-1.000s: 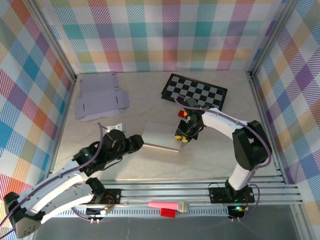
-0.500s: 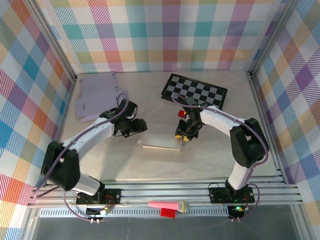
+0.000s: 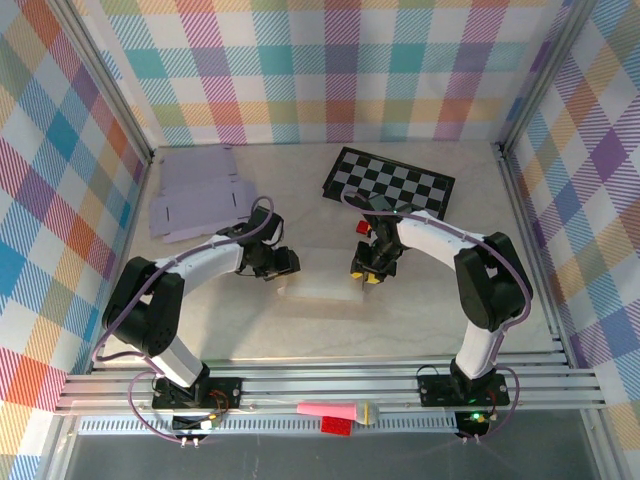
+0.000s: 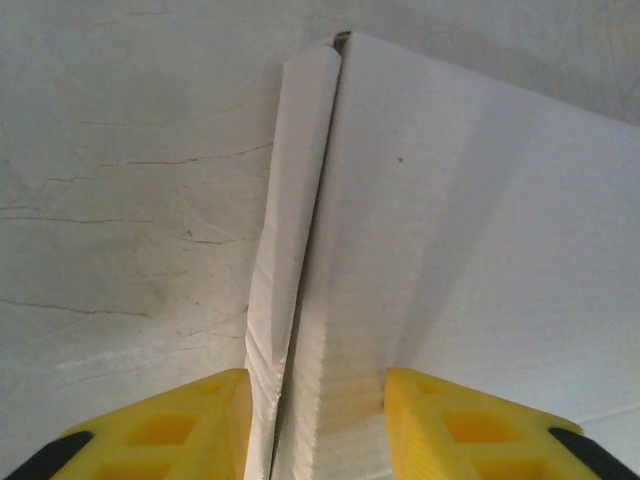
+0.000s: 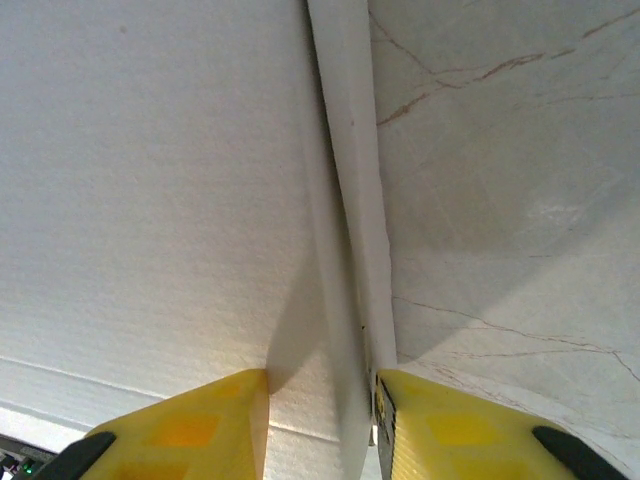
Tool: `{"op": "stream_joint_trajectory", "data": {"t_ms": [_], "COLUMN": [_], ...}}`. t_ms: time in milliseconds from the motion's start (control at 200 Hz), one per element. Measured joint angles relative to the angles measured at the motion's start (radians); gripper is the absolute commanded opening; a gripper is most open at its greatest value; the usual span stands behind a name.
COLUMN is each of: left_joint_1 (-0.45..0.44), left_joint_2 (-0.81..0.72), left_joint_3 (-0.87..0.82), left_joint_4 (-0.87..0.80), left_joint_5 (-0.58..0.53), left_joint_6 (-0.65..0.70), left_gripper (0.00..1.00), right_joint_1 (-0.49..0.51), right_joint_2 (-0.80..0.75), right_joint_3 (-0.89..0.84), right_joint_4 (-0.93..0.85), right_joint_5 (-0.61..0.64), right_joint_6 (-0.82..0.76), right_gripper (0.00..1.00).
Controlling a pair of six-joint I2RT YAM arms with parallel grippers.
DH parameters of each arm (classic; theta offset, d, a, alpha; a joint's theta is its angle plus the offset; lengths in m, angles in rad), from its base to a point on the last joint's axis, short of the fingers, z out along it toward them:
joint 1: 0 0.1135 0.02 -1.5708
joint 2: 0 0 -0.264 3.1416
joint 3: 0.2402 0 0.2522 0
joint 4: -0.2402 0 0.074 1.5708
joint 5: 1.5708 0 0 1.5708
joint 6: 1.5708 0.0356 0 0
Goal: Fold the paper box
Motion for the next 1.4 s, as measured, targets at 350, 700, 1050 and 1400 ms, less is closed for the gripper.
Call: {"op": "stream_joint_trajectory", "data": {"t_ms": [350,700,1050,1400], "left_joint_1": [-0.002,-0.018,-0.058,-0.072], "left_joint_2": [-0.006,-0.028,-0.015,-0.013], "left_joint_3": [-0.043,-0.003,-0.021,-0.06], "left_joint_4": [0.06,-0.055,-0.019,0.043], "left_joint_5": [0.009,-0.053,-0.037,-0.042], "left_joint_6": [-0.017,0.032,0.033,0.027], "left_gripper": [0.3,0.4,0.33,0.27], "right_joint_1": [0.0,0.0,0.0,0.0], "right_joint_2": [0.013,0.014,0.031,0.047], "right_joint_3": [0.0,0.0,0.0,-0.002], "right_joint_4": [-0.003,-0.023,-0.027,-0.022], "right_joint_5": [0.004,0.016,0.019,0.021], "right_joint_6": [-0.008,-0.051,-0.079,-0.103], "right_gripper": [0.35,0.38,0.41,0.41]}}
